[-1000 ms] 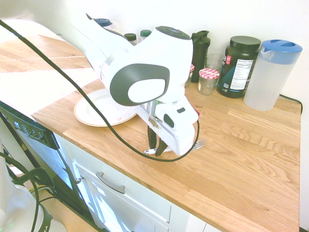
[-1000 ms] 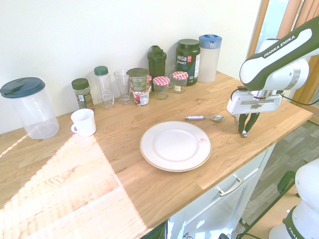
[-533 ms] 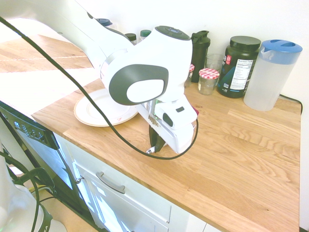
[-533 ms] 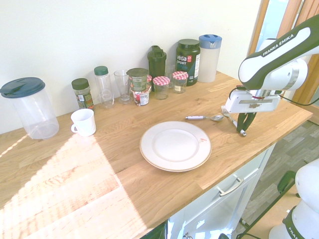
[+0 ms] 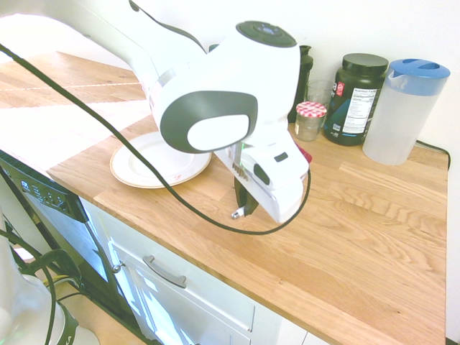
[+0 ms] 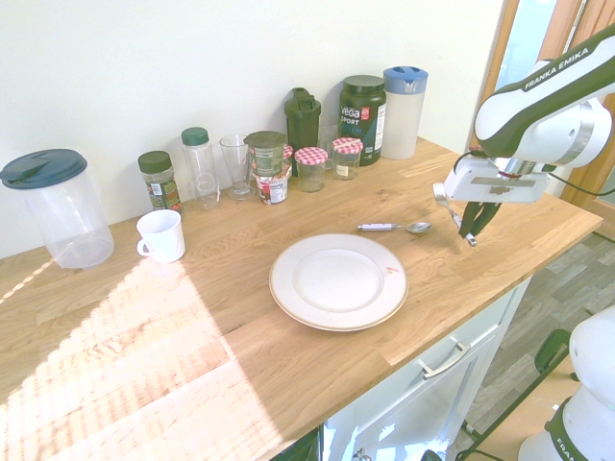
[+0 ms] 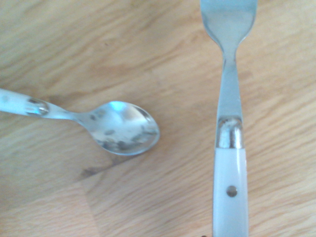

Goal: Put the fork into the plate

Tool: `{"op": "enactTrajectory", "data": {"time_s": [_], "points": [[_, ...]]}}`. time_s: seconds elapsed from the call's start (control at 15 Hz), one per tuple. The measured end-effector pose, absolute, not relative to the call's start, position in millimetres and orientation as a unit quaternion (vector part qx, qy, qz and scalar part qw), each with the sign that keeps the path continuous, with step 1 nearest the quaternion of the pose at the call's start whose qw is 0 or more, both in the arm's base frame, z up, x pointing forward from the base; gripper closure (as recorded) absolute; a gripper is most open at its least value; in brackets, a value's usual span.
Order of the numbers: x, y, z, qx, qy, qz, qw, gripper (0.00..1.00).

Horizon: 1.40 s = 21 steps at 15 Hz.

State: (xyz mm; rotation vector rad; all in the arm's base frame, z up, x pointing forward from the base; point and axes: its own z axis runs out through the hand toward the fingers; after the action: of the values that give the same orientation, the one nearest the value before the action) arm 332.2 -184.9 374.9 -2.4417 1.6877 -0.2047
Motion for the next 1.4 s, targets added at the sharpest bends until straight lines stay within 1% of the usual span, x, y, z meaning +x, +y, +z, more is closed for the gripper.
{"op": "enactTrajectory", "data": {"time_s": [0.13, 0.33, 0.53, 0.67, 0.87, 1.4], "points": [[341, -151, 403, -0.829, 0.548, -0.09, 0.065, 1.0], [352, -51, 432, -0.85, 0.515, -0.105, 0.02, 1.0], [333, 76, 431, -0.869, 0.484, -0.102, -0.018, 1.0], [318, 124, 422, -0.877, 0.468, -0.101, -0.028, 1.0], [316, 140, 407, -0.884, 0.458, -0.083, -0.033, 1.0], [341, 112, 379, -0.893, 0.447, -0.043, -0.023, 1.0]]}}
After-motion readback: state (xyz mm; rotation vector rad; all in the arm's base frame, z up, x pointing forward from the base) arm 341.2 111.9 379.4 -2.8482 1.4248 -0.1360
